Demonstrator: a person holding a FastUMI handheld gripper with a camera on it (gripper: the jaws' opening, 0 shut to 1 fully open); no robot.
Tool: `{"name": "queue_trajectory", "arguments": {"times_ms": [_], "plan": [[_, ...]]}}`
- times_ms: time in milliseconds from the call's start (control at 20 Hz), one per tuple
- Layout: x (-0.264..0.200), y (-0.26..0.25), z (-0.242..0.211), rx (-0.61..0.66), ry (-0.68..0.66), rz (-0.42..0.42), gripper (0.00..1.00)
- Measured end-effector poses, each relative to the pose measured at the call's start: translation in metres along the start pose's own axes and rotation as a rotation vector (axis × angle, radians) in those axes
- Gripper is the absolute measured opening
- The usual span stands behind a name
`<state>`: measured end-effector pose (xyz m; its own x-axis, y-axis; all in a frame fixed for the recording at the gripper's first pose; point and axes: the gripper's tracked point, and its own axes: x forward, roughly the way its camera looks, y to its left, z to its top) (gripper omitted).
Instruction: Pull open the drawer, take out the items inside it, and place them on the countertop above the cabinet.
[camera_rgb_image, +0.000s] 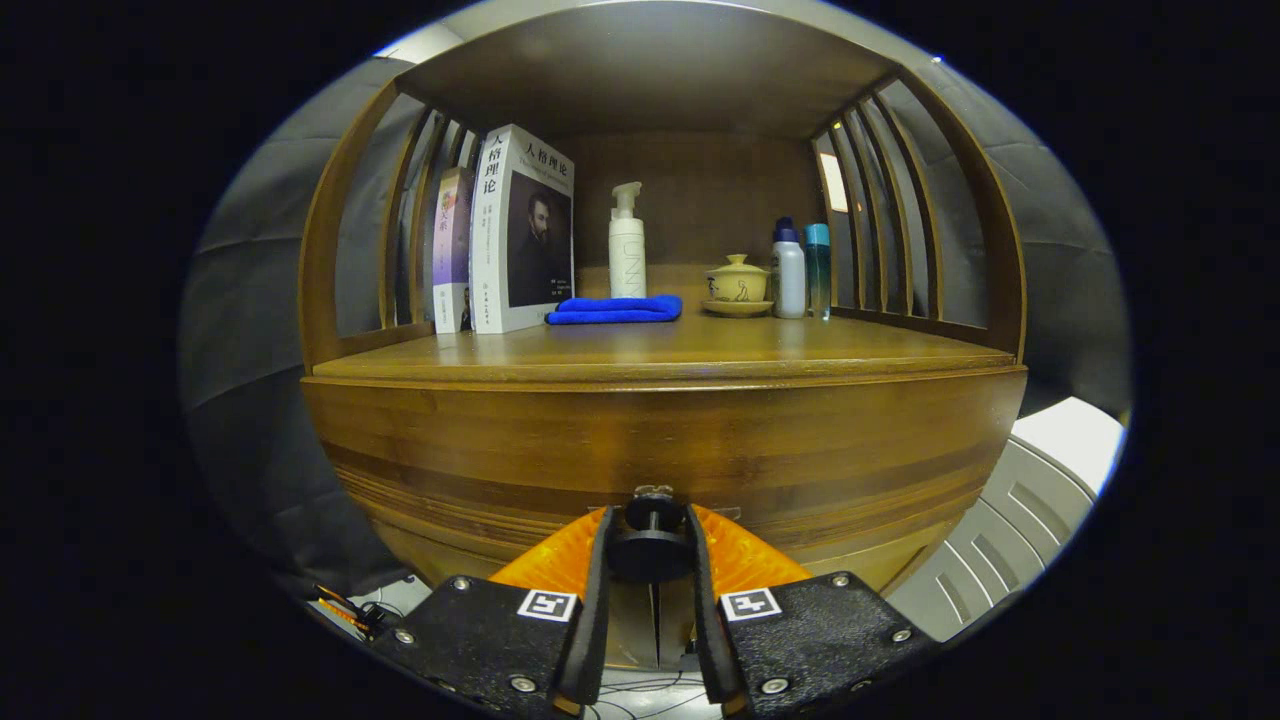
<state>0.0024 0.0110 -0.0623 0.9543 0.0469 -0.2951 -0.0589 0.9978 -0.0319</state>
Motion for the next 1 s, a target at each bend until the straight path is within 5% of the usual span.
{"name": "queue_trajectory", "arguments": {"times_ms": [1000], "plan": [[-0.078, -0.001, -0.016, -0.012, -0.006, 0.026, 0.37]]}}
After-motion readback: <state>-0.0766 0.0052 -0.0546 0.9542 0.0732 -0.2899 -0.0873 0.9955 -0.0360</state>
